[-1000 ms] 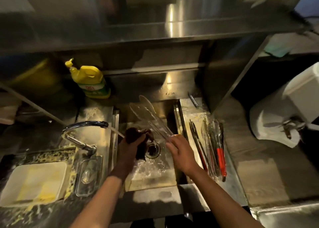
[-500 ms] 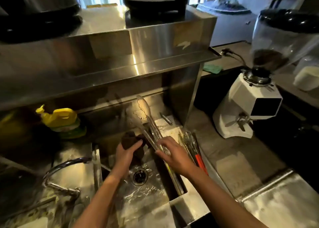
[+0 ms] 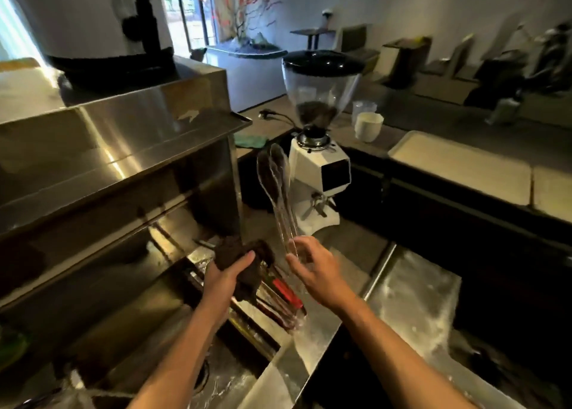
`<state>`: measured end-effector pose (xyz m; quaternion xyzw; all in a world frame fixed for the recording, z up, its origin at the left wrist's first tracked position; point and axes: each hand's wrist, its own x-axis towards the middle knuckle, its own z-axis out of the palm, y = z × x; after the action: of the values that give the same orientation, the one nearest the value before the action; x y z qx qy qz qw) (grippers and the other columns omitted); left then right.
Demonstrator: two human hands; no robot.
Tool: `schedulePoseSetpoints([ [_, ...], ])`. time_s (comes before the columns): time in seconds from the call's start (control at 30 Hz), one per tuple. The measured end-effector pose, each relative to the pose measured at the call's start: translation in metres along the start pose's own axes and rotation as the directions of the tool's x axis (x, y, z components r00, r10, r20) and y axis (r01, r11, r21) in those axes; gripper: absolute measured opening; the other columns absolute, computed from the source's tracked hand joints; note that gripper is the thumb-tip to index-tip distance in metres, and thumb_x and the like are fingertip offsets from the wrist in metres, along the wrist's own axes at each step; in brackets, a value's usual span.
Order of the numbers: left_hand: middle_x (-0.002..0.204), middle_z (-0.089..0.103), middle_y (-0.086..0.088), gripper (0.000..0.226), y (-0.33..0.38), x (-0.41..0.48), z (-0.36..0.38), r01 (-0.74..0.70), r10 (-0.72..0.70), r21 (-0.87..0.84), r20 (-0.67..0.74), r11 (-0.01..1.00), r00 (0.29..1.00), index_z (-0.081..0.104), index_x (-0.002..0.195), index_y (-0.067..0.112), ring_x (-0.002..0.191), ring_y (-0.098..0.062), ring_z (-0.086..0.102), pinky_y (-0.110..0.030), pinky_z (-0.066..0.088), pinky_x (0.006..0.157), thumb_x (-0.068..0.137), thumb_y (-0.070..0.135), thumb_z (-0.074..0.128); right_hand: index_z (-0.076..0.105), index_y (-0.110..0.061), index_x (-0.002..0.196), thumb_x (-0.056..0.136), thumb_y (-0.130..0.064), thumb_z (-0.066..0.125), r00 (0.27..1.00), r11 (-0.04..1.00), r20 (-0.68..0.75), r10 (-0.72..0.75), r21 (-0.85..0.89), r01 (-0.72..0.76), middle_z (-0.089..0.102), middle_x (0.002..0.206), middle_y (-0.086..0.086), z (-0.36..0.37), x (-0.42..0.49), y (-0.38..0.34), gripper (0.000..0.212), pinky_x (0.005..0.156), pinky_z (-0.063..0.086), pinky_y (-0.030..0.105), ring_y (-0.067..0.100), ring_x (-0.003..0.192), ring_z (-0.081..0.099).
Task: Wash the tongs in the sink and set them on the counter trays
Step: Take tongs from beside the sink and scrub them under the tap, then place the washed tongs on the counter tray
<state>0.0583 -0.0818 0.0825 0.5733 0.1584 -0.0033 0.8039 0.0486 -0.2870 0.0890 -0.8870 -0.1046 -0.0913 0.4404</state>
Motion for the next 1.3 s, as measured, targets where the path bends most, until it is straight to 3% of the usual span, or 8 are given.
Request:
schedulePoseSetpoints([
  [0.13, 0.100, 0.076, -0.009, 0.028, -0.012, -0.004, 0.058, 0.014, -0.022, 0.050, 0.149, 0.999, 0.989, 0.073, 0.105, 0.009, 0.098, -0.028, 0.071, -0.039, 0.056, 0.084, 0.078, 0.008, 0.080, 0.063, -0.033, 0.116, 0.093, -0.040, 0.065, 0.975, 0.988, -0.163, 0.154, 0.039, -0.150, 0.063, 0.111, -0.019, -0.046, -0.025, 0.023, 0.025, 0.085, 0.052, 0.027, 0.002, 0.095, 0.061],
  [0.3, 0.091, 0.075, -0.012, 0.016, -0.028, -0.012, 0.134, 0.020, -0.050, 0.111, 0.279, 0.994, 0.959, 0.074, 0.091, 0.010, 0.090, -0.031, 0.069, -0.042, 0.054, 0.083, 0.077, 0.004, 0.080, 0.059, -0.041, 0.110, 0.092, -0.039, 0.068, 0.911, 0.955, -0.287, 0.295, 0.068, -0.288, 0.063, 0.099, -0.022, -0.107, -0.058, 0.052, 0.021, 0.076, 0.042, 0.007, -0.013, 0.088, 0.058],
  [0.43, 0.081, 0.073, -0.008, 0.015, -0.044, -0.025, 0.198, 0.026, -0.078, 0.145, 0.367, 0.989, 0.927, 0.070, 0.092, 0.006, 0.086, -0.030, 0.066, -0.034, 0.053, 0.073, 0.080, -0.001, 0.075, 0.061, -0.036, 0.115, 0.092, -0.044, 0.065, 0.849, 0.925, -0.368, 0.378, 0.132, -0.355, 0.065, 0.096, -0.019, -0.151, -0.081, 0.082, 0.025, 0.081, 0.050, 0.022, -0.003, 0.086, 0.061],
  [0.53, 0.091, 0.076, -0.012, 0.019, -0.063, -0.035, 0.250, 0.028, -0.116, 0.195, 0.456, 0.980, 0.882, 0.072, 0.096, 0.007, 0.091, -0.032, 0.071, -0.041, 0.054, 0.083, 0.079, 0.008, 0.079, 0.060, -0.038, 0.115, 0.091, -0.048, 0.064, 0.800, 0.905, -0.427, 0.422, 0.146, -0.399, 0.066, 0.098, -0.017, -0.191, -0.098, 0.113, 0.027, 0.085, 0.053, 0.027, -0.002, 0.088, 0.062],
  [0.7, 0.091, 0.078, -0.006, 0.016, -0.084, -0.060, 0.338, 0.047, -0.153, 0.210, 0.527, 0.977, 0.836, 0.070, 0.096, 0.014, 0.090, -0.022, 0.074, -0.038, 0.057, 0.086, 0.082, 0.009, 0.076, 0.058, -0.039, 0.117, 0.090, -0.055, 0.060, 0.746, 0.884, -0.499, 0.442, 0.100, -0.457, 0.065, 0.098, -0.015, -0.260, -0.119, 0.154, 0.031, 0.083, 0.055, 0.030, 0.002, 0.087, 0.063],
  [0.83, 0.103, 0.076, -0.012, 0.022, -0.099, -0.071, 0.407, 0.091, -0.192, 0.201, 0.575, 0.975, 0.796, 0.069, 0.103, 0.013, 0.100, -0.027, 0.072, -0.044, 0.054, 0.096, 0.082, 0.009, 0.076, 0.055, -0.045, 0.114, 0.091, -0.052, 0.062, 0.698, 0.868, -0.558, 0.448, 0.085, -0.489, 0.065, 0.102, -0.018, -0.316, -0.131, 0.183, 0.025, 0.083, 0.054, 0.025, 0.001, 0.091, 0.063],
  [1.13, 0.097, 0.077, -0.007, 0.018, -0.125, -0.089, 0.537, 0.117, -0.247, 0.234, 0.665, 0.965, 0.705, 0.070, 0.101, 0.015, 0.094, -0.021, 0.073, -0.031, 0.056, 0.077, 0.084, 0.012, 0.075, 0.059, -0.031, 0.116, 0.090, -0.057, 0.059, 0.615, 0.817, -0.660, 0.432, -0.004, -0.577, 0.062, 0.099, -0.015, -0.443, -0.135, 0.239, 0.037, 0.076, 0.051, 0.027, 0.004, 0.087, 0.061],
  [1.3, 0.094, 0.078, -0.006, 0.014, -0.132, -0.093, 0.590, 0.142, -0.279, 0.250, 0.684, 0.958, 0.674, 0.072, 0.101, 0.012, 0.089, -0.018, 0.074, -0.027, 0.057, 0.071, 0.087, 0.011, 0.072, 0.057, -0.020, 0.119, 0.097, -0.048, 0.053, 0.568, 0.692, -0.676, 0.470, -0.118, -0.712, 0.060, 0.109, -0.006, -0.520, -0.113, 0.270, 0.036, 0.073, 0.044, 0.031, 0.012, 0.090, 0.059],
])
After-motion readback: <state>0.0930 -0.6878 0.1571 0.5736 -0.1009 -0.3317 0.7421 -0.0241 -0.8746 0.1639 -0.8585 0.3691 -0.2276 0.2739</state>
